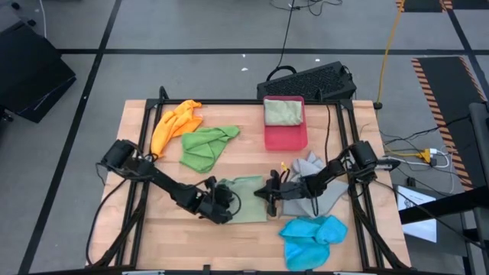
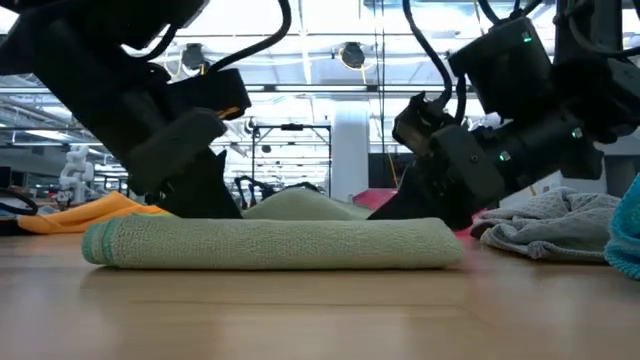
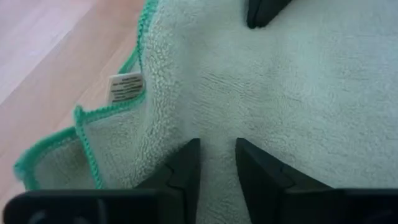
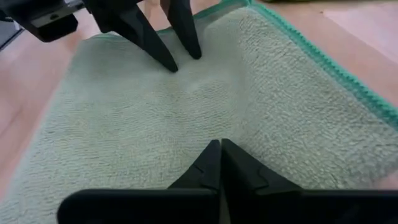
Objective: Fold microfiber towels
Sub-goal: Fold the light green microfiber cloth
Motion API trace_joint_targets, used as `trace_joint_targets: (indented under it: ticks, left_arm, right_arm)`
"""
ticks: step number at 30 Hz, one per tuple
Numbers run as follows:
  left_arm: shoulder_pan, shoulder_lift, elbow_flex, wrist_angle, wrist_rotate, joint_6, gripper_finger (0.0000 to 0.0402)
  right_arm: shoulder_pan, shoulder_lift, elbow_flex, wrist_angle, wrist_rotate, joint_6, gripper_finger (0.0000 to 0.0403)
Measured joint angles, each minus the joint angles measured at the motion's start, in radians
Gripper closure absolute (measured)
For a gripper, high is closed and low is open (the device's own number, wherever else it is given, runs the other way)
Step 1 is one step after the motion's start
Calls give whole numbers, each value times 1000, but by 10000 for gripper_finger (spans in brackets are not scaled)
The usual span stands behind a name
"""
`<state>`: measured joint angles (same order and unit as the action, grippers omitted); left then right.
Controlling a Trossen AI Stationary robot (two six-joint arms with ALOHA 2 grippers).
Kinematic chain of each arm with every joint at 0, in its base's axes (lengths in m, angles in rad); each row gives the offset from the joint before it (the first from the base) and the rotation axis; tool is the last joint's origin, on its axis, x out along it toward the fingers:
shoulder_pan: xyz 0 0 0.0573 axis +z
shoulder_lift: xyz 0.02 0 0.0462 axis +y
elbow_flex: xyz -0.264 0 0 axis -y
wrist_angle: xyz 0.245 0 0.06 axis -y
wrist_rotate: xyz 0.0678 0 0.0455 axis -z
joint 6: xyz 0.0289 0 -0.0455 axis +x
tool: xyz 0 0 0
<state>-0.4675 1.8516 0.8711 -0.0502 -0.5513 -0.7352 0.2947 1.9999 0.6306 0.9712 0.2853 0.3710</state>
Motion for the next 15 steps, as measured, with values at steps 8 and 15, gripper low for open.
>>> trace_joint_targets:
  ticks: [8, 15]
  left_arm:
    - [-7, -149, 7, 40, -109, 252, 309]
    - [86, -93, -45, 157, -54, 380, 309]
  right_arm:
    - [-8, -104, 3, 89, -13, -74, 402]
    - [-109, -92, 45, 47, 54, -183, 402]
